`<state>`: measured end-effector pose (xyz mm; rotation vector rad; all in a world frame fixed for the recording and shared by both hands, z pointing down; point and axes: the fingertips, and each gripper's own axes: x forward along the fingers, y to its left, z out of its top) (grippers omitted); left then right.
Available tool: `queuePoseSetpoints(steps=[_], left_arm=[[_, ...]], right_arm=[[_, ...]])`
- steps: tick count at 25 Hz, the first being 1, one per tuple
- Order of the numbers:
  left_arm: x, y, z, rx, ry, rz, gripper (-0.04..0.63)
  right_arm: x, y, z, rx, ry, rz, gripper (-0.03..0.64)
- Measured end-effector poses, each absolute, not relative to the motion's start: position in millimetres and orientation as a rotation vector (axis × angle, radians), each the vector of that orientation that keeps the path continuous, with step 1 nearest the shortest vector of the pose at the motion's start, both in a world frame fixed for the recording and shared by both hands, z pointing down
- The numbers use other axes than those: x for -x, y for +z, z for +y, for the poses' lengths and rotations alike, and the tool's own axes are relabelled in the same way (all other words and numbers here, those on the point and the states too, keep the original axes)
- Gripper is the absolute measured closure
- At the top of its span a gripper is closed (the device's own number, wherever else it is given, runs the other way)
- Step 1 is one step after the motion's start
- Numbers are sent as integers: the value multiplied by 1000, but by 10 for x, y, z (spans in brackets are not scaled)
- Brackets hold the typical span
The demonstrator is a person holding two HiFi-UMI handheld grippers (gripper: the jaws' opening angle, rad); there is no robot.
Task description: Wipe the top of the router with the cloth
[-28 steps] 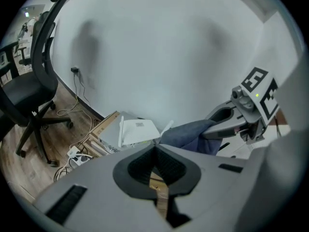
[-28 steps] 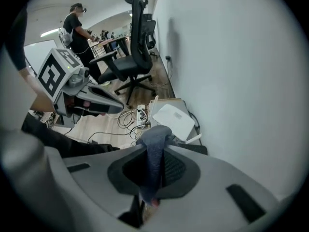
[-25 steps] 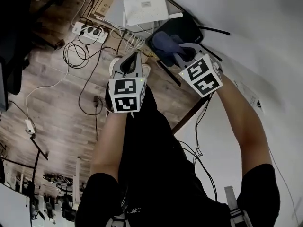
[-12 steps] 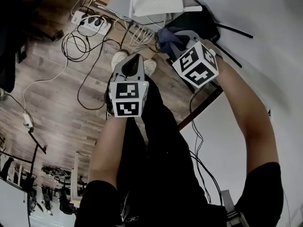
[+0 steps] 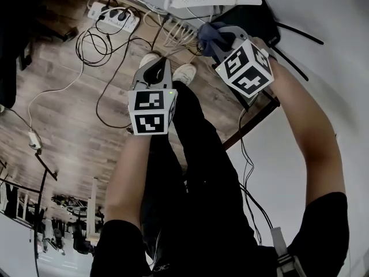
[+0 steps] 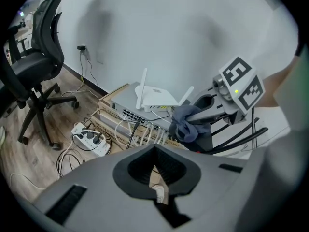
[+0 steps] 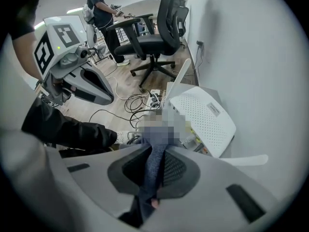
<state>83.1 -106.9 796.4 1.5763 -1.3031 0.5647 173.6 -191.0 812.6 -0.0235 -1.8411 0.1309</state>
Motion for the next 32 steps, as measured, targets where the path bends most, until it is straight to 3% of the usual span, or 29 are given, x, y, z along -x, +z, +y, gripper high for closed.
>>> queuePoseSetpoints(steps=[10, 22, 32], left_arm=[[-904, 8000, -1019, -1565, 557, -1287, 595], [-964, 7878, -1071, -1617, 577, -1249, 595], [-1158, 7885, -1002, -1638, 592, -1192, 595]], right_arm=[[-1844, 8171, -1831, 101, 200, -1794, 594], [-2530, 8138, -1200, 447, 340, -1520, 594], [-2788, 8222, -1454, 348, 273, -1431, 594]])
